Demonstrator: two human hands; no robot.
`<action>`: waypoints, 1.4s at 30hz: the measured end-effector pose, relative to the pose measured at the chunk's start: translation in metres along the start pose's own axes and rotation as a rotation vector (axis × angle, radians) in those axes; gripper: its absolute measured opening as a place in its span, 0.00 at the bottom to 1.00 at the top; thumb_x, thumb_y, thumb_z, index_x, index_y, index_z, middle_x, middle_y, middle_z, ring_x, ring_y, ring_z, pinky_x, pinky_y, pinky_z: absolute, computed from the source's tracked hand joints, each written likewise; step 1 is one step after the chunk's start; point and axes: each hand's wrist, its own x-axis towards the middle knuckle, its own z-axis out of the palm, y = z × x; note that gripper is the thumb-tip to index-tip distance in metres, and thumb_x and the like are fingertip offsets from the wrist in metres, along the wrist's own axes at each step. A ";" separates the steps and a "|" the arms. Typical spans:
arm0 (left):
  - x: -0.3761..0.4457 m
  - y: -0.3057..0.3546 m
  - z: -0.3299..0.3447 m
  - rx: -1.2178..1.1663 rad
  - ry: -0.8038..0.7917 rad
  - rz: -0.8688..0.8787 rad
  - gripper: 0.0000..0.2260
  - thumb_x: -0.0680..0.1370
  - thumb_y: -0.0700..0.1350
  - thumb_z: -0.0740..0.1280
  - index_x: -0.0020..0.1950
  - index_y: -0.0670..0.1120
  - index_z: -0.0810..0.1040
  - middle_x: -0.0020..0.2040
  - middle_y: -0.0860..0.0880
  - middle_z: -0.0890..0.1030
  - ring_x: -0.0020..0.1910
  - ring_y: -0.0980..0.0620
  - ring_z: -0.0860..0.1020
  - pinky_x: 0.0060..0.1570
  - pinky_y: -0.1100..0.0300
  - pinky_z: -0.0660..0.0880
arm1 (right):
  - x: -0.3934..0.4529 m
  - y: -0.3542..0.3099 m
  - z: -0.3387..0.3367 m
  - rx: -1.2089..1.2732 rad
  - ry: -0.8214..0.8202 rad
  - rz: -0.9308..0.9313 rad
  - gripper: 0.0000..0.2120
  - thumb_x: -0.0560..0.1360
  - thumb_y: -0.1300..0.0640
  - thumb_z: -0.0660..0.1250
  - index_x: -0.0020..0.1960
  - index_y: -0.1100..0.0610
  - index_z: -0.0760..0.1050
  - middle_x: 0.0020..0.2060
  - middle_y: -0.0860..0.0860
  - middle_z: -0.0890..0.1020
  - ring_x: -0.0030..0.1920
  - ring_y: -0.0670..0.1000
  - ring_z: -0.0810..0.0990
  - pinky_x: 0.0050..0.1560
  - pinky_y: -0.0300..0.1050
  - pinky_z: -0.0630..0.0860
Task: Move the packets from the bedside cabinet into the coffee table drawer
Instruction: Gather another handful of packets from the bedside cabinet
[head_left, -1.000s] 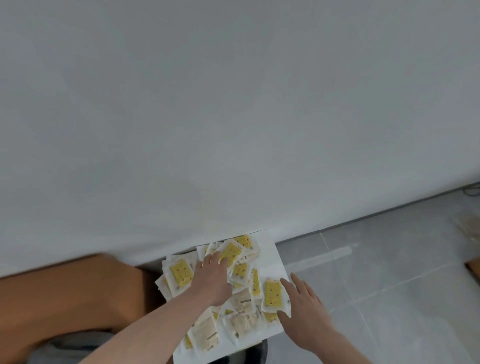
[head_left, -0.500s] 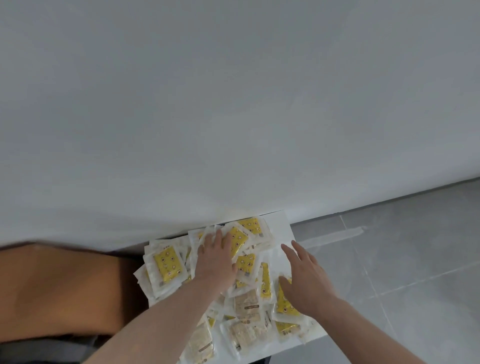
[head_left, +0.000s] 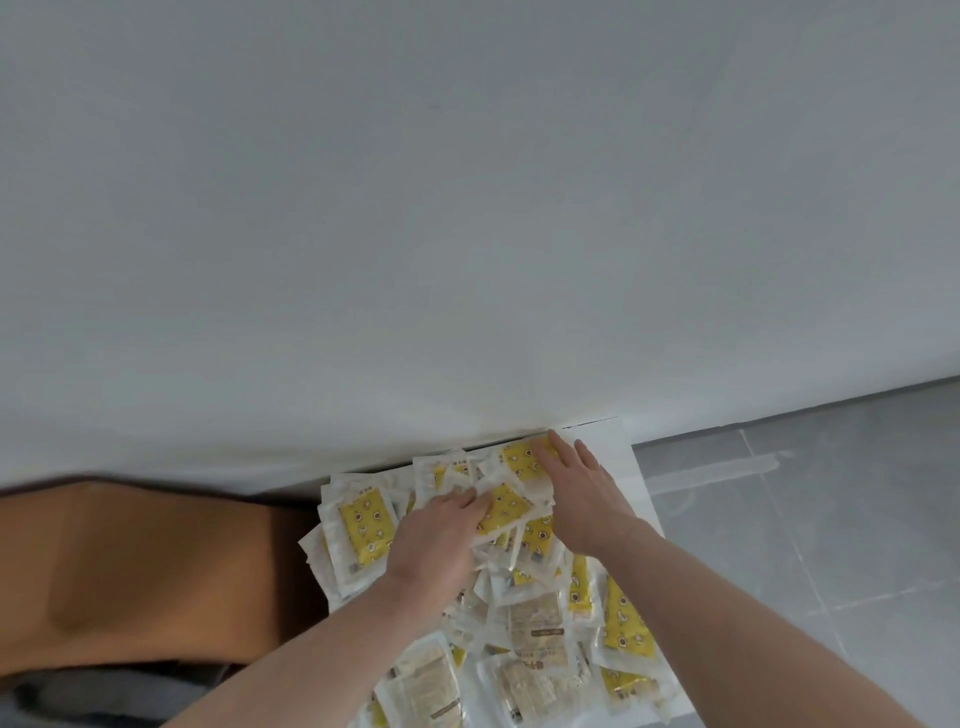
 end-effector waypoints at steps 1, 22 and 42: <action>-0.004 -0.004 0.002 -0.005 0.015 0.002 0.35 0.78 0.38 0.68 0.83 0.55 0.60 0.82 0.54 0.63 0.78 0.50 0.66 0.69 0.52 0.74 | 0.003 0.001 0.002 -0.022 0.000 -0.011 0.45 0.79 0.64 0.68 0.85 0.46 0.45 0.84 0.47 0.46 0.84 0.58 0.47 0.81 0.59 0.57; -0.024 -0.025 -0.007 -0.137 0.194 -0.001 0.32 0.70 0.38 0.78 0.73 0.56 0.77 0.68 0.58 0.80 0.64 0.55 0.81 0.65 0.54 0.77 | -0.012 0.027 0.012 0.047 0.118 -0.098 0.21 0.87 0.43 0.53 0.78 0.45 0.69 0.68 0.44 0.77 0.61 0.53 0.81 0.59 0.47 0.77; -0.073 -0.036 -0.024 -0.413 0.318 -0.225 0.27 0.76 0.40 0.76 0.71 0.61 0.78 0.51 0.66 0.78 0.32 0.71 0.71 0.32 0.77 0.68 | -0.028 0.034 0.014 0.209 0.242 0.209 0.10 0.81 0.59 0.63 0.58 0.46 0.76 0.40 0.43 0.79 0.40 0.50 0.79 0.38 0.47 0.77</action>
